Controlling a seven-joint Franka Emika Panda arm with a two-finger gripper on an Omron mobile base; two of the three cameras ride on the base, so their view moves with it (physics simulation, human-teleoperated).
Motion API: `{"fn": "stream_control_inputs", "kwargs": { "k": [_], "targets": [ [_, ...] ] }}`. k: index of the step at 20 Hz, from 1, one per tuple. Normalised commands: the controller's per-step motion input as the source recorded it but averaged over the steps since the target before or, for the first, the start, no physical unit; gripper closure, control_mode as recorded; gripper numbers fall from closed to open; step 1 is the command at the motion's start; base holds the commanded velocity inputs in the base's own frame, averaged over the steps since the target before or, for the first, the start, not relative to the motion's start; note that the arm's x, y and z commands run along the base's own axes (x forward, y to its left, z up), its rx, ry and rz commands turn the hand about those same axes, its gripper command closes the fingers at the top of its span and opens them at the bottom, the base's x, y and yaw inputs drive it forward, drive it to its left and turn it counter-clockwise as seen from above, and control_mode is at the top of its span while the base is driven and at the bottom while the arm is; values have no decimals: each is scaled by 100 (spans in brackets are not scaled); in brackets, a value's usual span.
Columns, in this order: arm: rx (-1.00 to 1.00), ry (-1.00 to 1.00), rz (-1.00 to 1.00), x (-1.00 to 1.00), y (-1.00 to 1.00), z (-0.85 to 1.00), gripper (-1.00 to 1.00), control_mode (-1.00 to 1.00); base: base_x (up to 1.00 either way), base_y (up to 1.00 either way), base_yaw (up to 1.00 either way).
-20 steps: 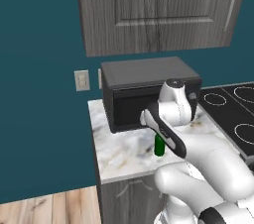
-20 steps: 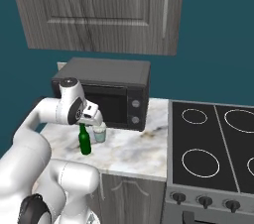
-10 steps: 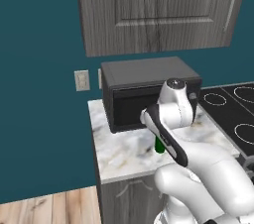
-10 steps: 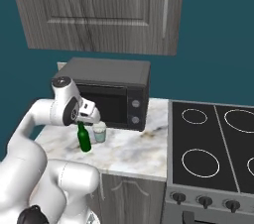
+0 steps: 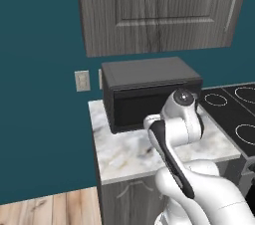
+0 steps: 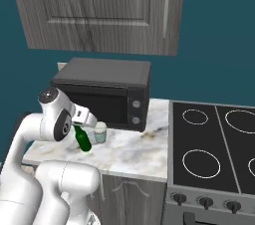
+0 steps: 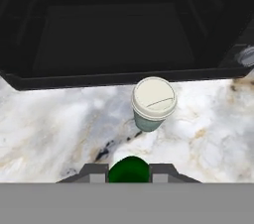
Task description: Move the drinks to the dining counter.
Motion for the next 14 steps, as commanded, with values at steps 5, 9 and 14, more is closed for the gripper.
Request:
{"fn": "stream_control_inputs", "kwargs": {
  "k": [5, 9, 14],
  "targets": [
    [0, -1, 0, -44, 0, 73, 100, -100, 0, 0, 0],
    [3, 3, 0, -41, 0, 70, 100, -100, 0, 0, 0],
    [3, 6, 0, -49, 0, 64, 100, -100, 0, 0, 0]
  ]
}}
